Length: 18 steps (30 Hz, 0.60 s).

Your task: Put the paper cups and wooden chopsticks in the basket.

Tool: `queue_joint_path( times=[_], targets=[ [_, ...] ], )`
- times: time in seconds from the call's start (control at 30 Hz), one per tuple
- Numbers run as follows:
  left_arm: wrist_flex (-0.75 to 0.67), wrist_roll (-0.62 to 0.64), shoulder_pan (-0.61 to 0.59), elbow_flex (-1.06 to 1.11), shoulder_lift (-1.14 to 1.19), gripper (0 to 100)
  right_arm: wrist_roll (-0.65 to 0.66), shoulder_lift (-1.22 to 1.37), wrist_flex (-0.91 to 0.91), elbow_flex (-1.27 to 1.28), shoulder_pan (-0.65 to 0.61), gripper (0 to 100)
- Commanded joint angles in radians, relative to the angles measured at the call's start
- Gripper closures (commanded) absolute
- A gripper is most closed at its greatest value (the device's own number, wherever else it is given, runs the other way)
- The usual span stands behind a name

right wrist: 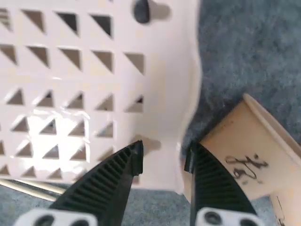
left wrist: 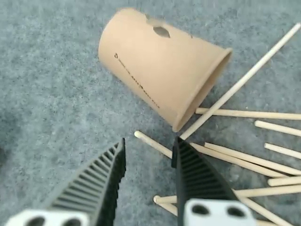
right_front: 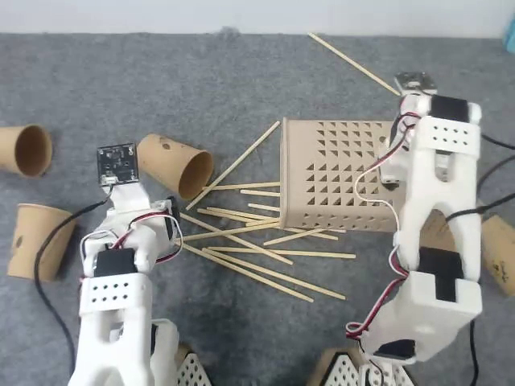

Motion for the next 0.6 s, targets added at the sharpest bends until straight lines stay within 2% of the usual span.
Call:
queue_joint_path(
  times=[0.0,0.07,0.27,0.57],
  targets=[
    [-0.029,0.005,0.002,-0.004,0.006,84,-0.012,0.053,-0.027,-0.005,-0.031,94.0],
    [-0.029,0.005,0.002,-0.002,0.006,84,-0.012,0.094,-0.047,-0.005,-0.031,99.6],
    [-0.031,0.005,0.002,-0.001,0.006,84,-0.002,0.137,-0.061,-0.008,-0.024,99.0],
    [-0.032,0.005,0.002,-0.001,0.006,84,-0.002,-0.113,-0.048,-0.008,-0.031,99.1]
  ],
)
